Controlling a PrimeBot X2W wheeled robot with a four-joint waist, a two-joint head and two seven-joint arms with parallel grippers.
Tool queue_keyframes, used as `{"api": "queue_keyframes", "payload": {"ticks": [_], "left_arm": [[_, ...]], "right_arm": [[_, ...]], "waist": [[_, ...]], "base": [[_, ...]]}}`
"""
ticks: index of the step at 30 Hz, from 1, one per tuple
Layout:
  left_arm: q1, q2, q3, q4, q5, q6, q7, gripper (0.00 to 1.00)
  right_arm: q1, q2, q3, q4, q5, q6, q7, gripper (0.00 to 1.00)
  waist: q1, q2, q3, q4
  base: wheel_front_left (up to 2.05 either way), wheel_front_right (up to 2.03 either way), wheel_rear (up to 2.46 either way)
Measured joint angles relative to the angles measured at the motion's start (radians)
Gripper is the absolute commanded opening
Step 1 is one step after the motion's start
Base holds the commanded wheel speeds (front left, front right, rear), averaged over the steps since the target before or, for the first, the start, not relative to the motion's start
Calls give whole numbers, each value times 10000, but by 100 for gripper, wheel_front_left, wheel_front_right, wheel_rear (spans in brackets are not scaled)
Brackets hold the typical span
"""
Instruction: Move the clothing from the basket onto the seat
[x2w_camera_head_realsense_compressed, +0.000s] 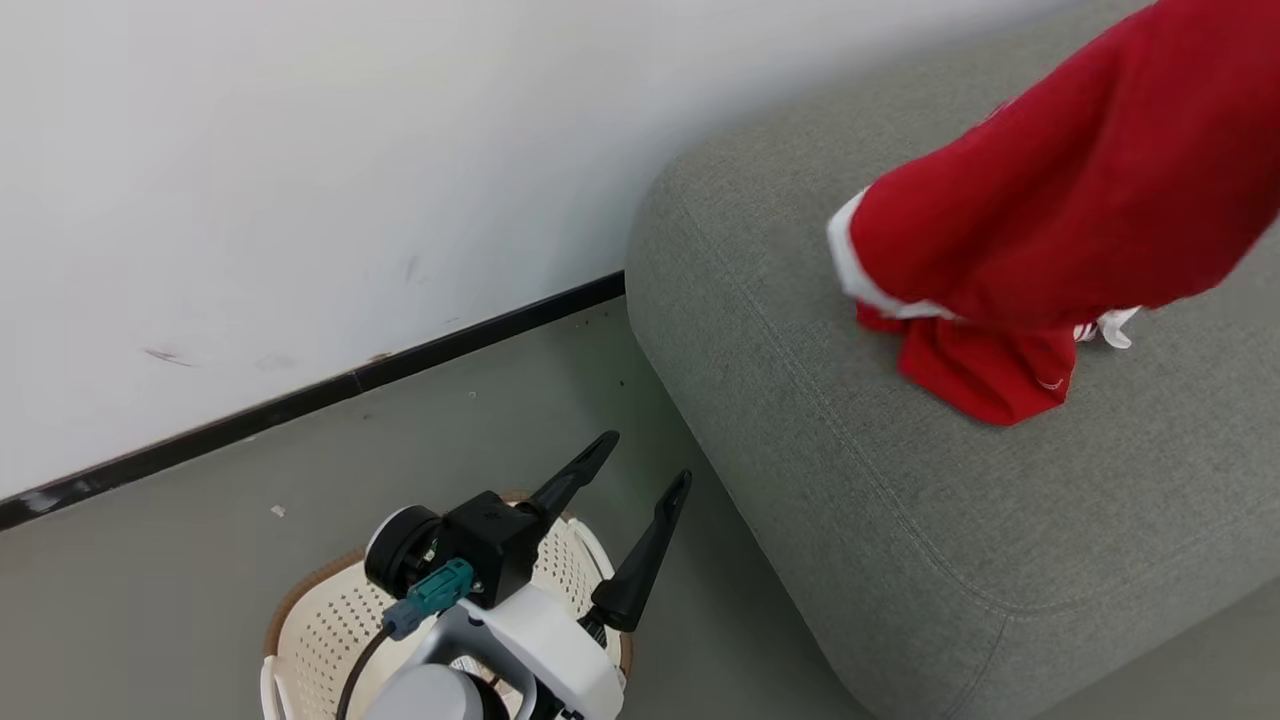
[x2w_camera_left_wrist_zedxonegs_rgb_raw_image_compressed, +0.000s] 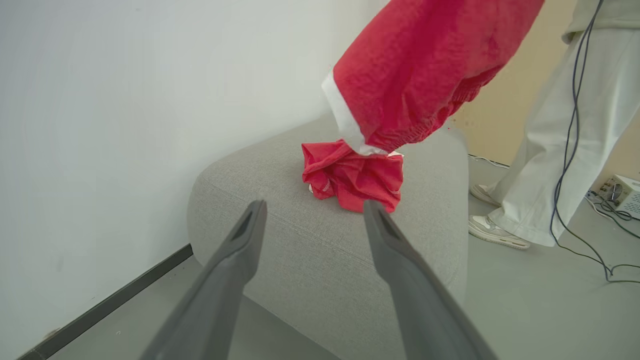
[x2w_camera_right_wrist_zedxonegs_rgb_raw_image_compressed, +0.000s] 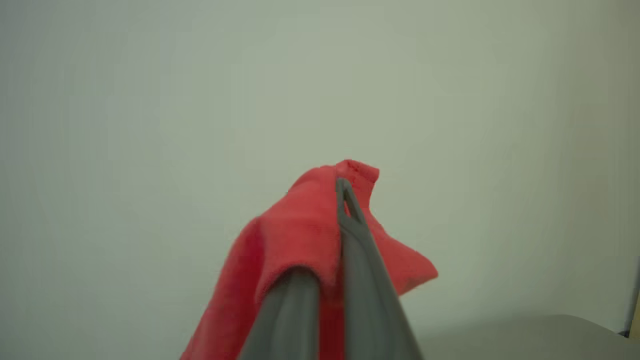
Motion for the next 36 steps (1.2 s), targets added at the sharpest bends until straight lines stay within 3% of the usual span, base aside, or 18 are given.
{"api": "queue_keyframes", "payload": {"ticks": [6,12,17,21,31,36], "left_arm": [[-6,46,48,-489,146,132,121,100],[-174,267,50,-905,305,244,420,100],[-370,322,-38,-1290,520,290,742,100],[-400,326,-107,-1521,575,316,920,100],[-785,332,-88,-1885,673,378,1051,100],[-882,378,-65,-1904,673,372,1051,100]], "right_arm": [[-1317,-917,-1377,1080,-96,0,244,0],[-1636,-1453,-1816,2441,-525,0,391,0],[-1880,-1540,-2002,3837,-867,0,472,0],[-1936,-1292,-2140,4520,-1256,0,326,0],[-1300,274,-1300,6226,-1914,0,-479,0],[-1167,433,-1450,6857,-2134,0,-890,0]], "waist": [[0,0,405,167],[0,0,852,367],[0,0,1323,597],[0,0,1646,773],[0,0,2448,1283],[0,0,2795,1533]], "base": [[0,0,0],[0,0,0],[0,0,0],[0,0,0],[0,0,0],[0,0,0]]}}
